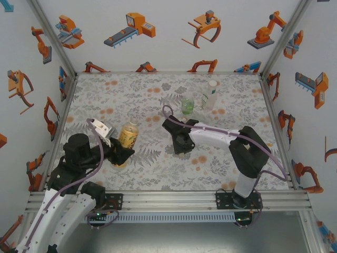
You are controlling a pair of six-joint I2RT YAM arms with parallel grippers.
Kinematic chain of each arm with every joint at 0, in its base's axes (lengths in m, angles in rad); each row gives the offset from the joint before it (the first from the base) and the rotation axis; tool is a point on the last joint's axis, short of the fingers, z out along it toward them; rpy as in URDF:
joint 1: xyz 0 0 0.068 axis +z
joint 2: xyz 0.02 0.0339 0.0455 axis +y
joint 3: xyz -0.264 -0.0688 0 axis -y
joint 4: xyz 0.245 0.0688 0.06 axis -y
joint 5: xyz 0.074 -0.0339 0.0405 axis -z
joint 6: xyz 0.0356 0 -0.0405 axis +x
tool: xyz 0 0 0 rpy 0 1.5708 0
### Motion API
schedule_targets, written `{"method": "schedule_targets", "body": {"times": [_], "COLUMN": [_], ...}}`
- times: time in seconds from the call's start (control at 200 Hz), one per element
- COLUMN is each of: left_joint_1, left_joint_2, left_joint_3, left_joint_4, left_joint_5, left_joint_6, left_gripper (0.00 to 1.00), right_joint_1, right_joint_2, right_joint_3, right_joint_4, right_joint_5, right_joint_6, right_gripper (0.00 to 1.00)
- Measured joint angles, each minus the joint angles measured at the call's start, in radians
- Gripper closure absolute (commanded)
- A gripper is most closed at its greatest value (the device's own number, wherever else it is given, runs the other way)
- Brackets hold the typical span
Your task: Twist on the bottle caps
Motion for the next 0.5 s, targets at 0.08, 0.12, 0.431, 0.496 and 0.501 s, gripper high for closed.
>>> {"method": "schedule_targets", "body": {"times": [0.08,0.12,0.431,0.496,0.501], "left_joint_1": [0.000,0.000,-0.023,-0.039,-0.041], "left_joint_2": [0.019,0.027,0.062,0.073,0.075], "left_joint_3": [0.000,0.000,0.002,0.009,0.010], "left_joint_4": [0.000,0.000,-0.003,-0.019,-0.021], "left_joint_5": [0.041,0.062,0.211,0.223,0.222], "left_joint_6": [0.036,0.057,0.253,0.302,0.308], "left_gripper": [1.00,1.00,1.00,1.00,1.00], "right_joint_1": [0.000,0.000,0.001,0.001,0.001], "right_joint_2": [-0.075,-0.120,-0.416,-0.470,-0.473], "right_joint_3": [-0.019,-0.034,-0.118,-0.121,-0.121], "right_joint_4": [0.013,0.025,0.130,0.142,0.142], "right_joint_5": [-0.002,-0.003,-0.103,-0.147,-0.150], "right_joint_6": [-0.024,-0.041,-0.238,-0.290,-0.294], "right_gripper": [0.81,0.81,0.86,0.88,0.89]}}
